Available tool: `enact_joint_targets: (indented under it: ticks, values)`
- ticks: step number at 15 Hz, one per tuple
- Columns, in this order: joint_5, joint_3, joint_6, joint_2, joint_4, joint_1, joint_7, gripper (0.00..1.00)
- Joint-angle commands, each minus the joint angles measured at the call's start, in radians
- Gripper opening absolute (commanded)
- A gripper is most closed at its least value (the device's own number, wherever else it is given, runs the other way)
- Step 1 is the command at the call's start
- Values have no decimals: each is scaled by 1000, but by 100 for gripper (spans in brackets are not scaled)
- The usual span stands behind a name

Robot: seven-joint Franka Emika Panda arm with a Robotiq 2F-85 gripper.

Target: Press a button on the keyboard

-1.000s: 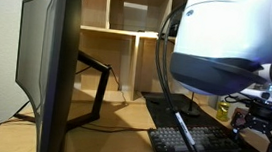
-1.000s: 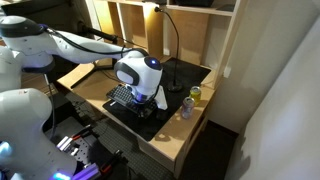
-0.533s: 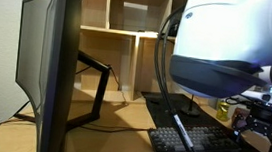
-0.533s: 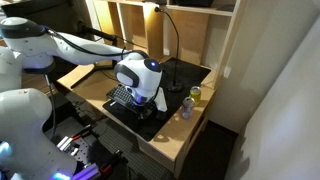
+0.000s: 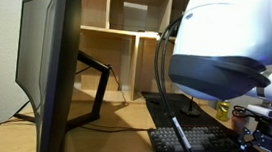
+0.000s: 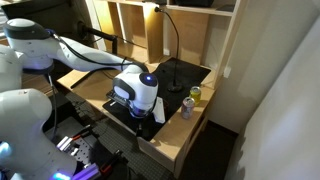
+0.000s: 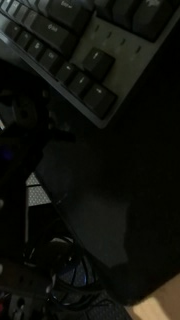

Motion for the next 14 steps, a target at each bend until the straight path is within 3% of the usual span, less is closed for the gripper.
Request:
enact_joint_targets:
  ticks: [1,3,4,6,7,10,14]
  values:
    - [54,-30,110,-157,-85,32,0,100]
    - [73,-52,137,-224,-126,61,-2,100]
    - [61,-40,139,-225,-39,-42,-8,100]
    - [71,-13,196,-258,-18,-72,-4,100]
    - [16,-19,221,-273,-48,-22,-4,100]
    - [14,-10,245,-310,-23,-72,-4,100]
    - [35,79,353,-353,-6,-96,-6,100]
